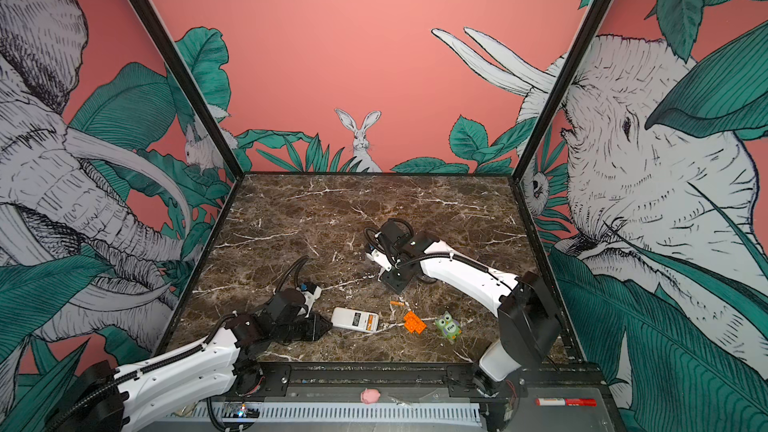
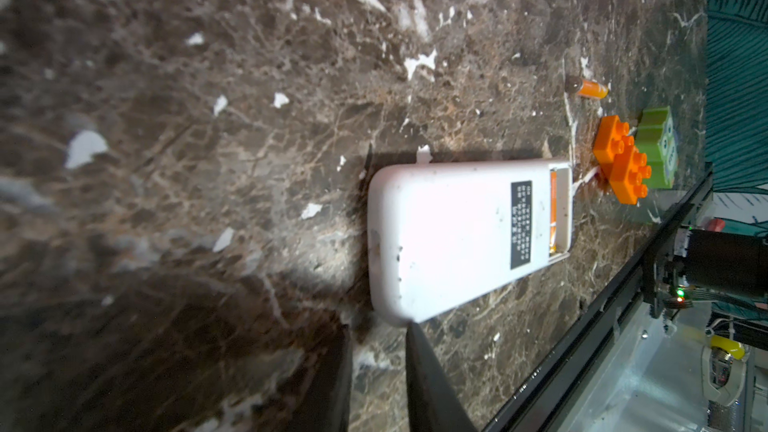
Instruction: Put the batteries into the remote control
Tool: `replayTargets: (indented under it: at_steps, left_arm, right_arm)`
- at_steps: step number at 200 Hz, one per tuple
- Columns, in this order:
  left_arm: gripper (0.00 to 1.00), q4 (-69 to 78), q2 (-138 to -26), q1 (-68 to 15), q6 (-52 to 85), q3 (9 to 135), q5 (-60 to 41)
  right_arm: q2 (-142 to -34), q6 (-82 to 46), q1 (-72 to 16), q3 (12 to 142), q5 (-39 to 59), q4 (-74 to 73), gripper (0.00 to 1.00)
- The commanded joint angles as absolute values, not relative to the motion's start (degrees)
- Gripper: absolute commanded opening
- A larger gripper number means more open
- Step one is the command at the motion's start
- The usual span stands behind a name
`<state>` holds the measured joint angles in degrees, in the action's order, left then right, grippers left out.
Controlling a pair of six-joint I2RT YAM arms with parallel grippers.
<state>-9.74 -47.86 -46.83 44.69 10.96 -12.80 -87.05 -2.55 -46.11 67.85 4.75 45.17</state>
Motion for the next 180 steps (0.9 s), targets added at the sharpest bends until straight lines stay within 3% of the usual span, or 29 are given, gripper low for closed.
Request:
replayTargets:
  at_steps: [1, 29, 65, 180]
  left_arm:
    - [0.26, -11.5, -47.5, -46.8, 42.7, 9.6, -10.5]
    - [0.28, -10.5, -47.0, -46.8, 40.7, 9.1, -10.0]
    - [0.29, -11.1, -46.9, -46.8, 37.9, 10.5, -10.0]
    - [0.31, -13.5, -40.6, -46.8, 35.8, 9.8, -9.8]
  right_arm:
    - [-81.9, -29.0, -46.7, 66.6, 6.0, 44.9, 0.58]
    - [-75.7, -54.2, -46.9, 62.2, 1.8, 43.0, 0.69]
    - [-73.8, -73.2, -48.3, 57.8, 0.8, 40.4, 0.71]
    - [-82.4, -90.4, -51.1, 56.7, -3.0, 37.2, 0.55]
